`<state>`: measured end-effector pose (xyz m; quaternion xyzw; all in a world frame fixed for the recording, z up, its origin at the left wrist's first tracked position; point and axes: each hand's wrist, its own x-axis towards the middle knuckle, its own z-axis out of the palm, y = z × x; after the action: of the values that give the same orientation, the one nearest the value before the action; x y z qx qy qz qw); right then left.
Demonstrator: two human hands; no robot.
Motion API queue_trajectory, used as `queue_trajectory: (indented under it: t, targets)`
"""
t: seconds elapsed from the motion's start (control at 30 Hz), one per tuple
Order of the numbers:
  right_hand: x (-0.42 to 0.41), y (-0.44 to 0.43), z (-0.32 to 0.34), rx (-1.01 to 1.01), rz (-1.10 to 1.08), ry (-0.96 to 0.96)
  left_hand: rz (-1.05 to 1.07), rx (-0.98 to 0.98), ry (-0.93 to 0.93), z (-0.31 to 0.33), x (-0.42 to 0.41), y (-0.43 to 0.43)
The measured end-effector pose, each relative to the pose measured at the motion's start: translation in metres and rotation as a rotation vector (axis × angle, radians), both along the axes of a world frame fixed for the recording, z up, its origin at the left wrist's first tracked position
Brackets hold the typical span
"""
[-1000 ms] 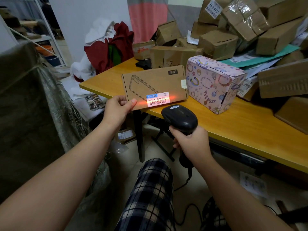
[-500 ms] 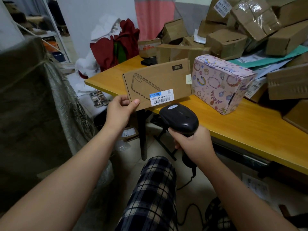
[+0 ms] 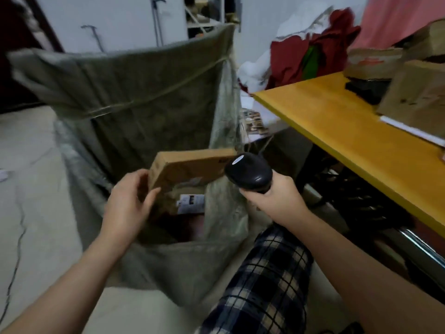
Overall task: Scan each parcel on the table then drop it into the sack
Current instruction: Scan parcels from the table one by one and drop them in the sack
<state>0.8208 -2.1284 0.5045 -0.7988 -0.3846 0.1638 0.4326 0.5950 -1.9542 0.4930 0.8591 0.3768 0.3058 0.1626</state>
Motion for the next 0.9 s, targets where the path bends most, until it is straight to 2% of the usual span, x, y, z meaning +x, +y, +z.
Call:
queue_trajectory:
  t: [0.07,0.13,0.17,0.23,0.33,0.53,0.7,0.9]
  targets:
    - [-0.009,0.027,-0.011,-0.083,0.046,-0.082,0.022,0.119,0.272,-0.019,-0.023,0.019]
    - [-0.018,0.047,-0.021,-0.154,0.113,-0.134,0.081,0.199,0.638,-0.031,-0.04,0.036]
    - [-0.022,0.055,-0.024,-0.188,0.15,-0.148,0.128,0.162,0.804,-0.034,-0.049,0.044]
    - [-0.029,0.066,-0.031,-0.253,0.216,-0.186,0.192,0.041,1.0,-0.031,-0.064,0.057]
    - [-0.035,0.081,-0.042,-0.343,0.275,-0.262,0.169,0.012,1.022,-0.032,-0.064,0.067]
    - [-0.048,0.095,-0.063,-0.424,0.382,-0.267,0.053,-0.108,1.081,-0.071,-0.021,0.086]
    - [-0.043,0.091,-0.067,-0.418,0.331,-0.311,0.026,-0.153,1.111,-0.1,0.004,0.098]
    - [-0.026,0.083,-0.063,-0.397,0.288,-0.308,-0.195,-0.263,1.079,-0.106,0.039,0.091]
